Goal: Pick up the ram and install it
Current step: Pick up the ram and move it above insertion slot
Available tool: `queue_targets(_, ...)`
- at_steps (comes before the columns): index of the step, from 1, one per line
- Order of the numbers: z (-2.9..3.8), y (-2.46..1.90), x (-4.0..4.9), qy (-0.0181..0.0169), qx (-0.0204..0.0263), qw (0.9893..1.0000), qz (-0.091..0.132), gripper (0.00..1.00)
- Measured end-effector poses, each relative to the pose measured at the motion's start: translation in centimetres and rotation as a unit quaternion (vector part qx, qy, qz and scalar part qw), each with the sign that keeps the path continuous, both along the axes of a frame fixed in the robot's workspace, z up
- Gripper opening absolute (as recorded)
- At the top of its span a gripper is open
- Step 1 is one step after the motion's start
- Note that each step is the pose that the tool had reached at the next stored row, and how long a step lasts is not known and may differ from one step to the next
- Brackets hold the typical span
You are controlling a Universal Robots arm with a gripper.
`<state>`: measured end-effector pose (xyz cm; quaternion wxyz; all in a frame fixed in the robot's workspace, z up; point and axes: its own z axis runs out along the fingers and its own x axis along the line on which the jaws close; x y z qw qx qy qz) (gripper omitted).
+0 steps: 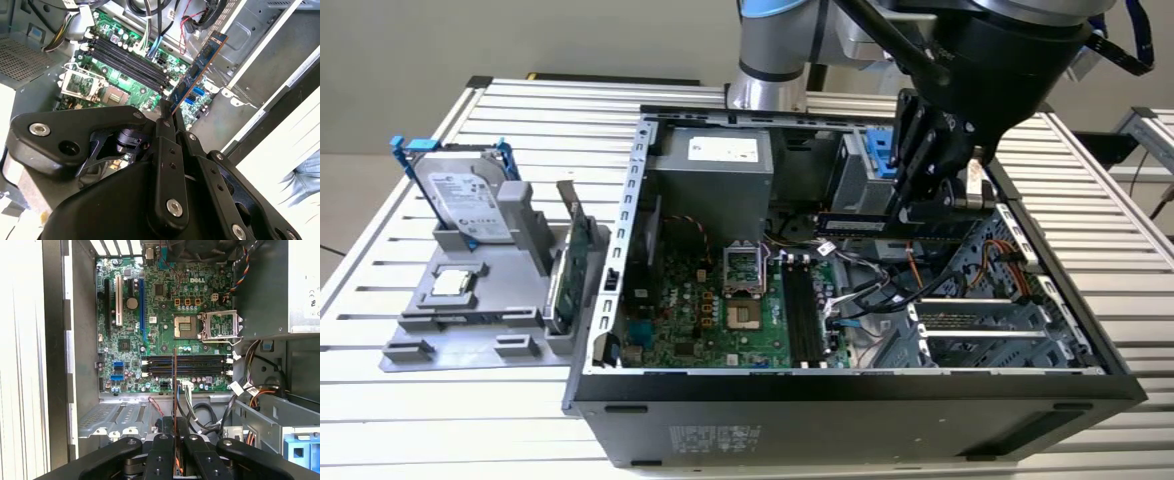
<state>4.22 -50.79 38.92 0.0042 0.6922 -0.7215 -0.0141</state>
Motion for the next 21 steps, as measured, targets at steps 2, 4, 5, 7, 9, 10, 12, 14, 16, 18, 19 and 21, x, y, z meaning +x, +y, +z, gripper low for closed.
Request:
queue_targets(2, 0.00, 0.00, 0.00, 0.0000, 0.0000, 1.0000, 0.000, 0.00)
queue_targets(4, 0.00, 0.00, 0.00, 0.0000, 0.0000, 1.0000, 0.000, 0.00)
queue_targets(5, 0.00, 0.00, 0.01, 0.0000, 0.0000, 1.0000, -0.002, 0.00)
queue_targets(7, 0.01, 0.00, 0.01, 0.0000, -0.0001, 0.9999, -0.011, 0.00)
queue_targets(9, 0.01, 0.00, 0.01, 0.0000, -0.0001, 0.9998, -0.020, 0.00)
queue_targets(10, 0.01, 0.01, 0.01, 0.0000, -0.0001, 0.9997, -0.025, 0.00)
queue_targets(12, 0.01, 0.01, 0.01, 0.0000, -0.0001, 0.9994, -0.034, 0.00)
queue_targets(14, 0.01, 0.00, 0.00, 0.0000, -0.0001, 0.9990, -0.044, 0.00)
queue_targets(16, 0.01, 0.00, 0.00, 0.0000, -0.0001, 0.9986, -0.053, 0.00)
queue_targets(18, 0.01, 0.00, 0.00, 0.0000, -0.0001, 0.9981, -0.061, 0.00)
queue_targets(19, 0.01, 0.00, 0.00, 0.0000, -0.0001, 0.9979, -0.065, 0.00)
queue_targets(21, 0.01, 0.00, 0.01, 0.0000, -0.0001, 0.9973, -0.073, 0.00)
